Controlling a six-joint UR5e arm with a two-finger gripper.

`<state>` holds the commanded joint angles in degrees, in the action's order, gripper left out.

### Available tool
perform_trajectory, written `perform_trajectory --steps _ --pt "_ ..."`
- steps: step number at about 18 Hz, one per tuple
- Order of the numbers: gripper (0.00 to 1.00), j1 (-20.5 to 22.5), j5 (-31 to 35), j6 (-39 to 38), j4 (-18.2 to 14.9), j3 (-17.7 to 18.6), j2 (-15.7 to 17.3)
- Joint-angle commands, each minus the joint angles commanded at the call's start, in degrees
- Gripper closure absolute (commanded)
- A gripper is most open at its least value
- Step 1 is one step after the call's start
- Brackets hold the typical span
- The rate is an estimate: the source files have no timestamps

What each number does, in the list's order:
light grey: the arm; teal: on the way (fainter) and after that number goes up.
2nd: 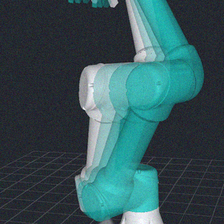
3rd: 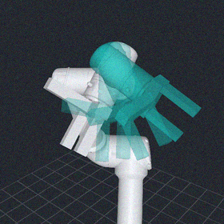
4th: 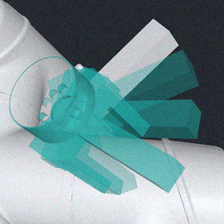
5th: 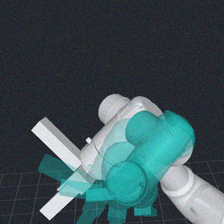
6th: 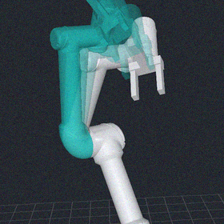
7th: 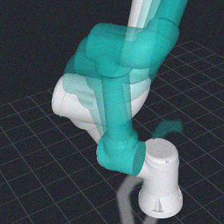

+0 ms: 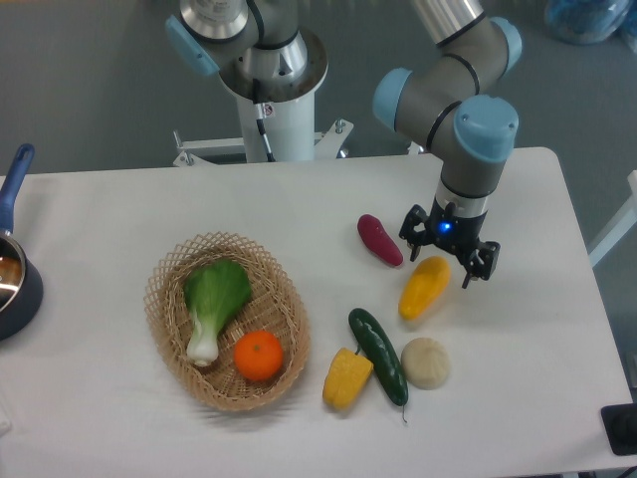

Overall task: Pick up the mango from the table
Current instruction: 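Lower the gripper around the yellow mango and close it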

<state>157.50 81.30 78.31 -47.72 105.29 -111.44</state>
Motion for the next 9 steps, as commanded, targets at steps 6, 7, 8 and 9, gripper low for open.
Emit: perform_trajectory --steps 6,7,8,9 --pt "0.0 -0.53 0.52 0.0 0.09 0.26 -1.49" --pt "0.0 -0.79 0.53 0.0 0.09 0.18 -1.58" --pt "0.0 -0.8 0.53 0.09 0.09 0.18 -1.85" --pt "0.0 -0.88 0.53 0.17 0.09 0.09 -2.28"
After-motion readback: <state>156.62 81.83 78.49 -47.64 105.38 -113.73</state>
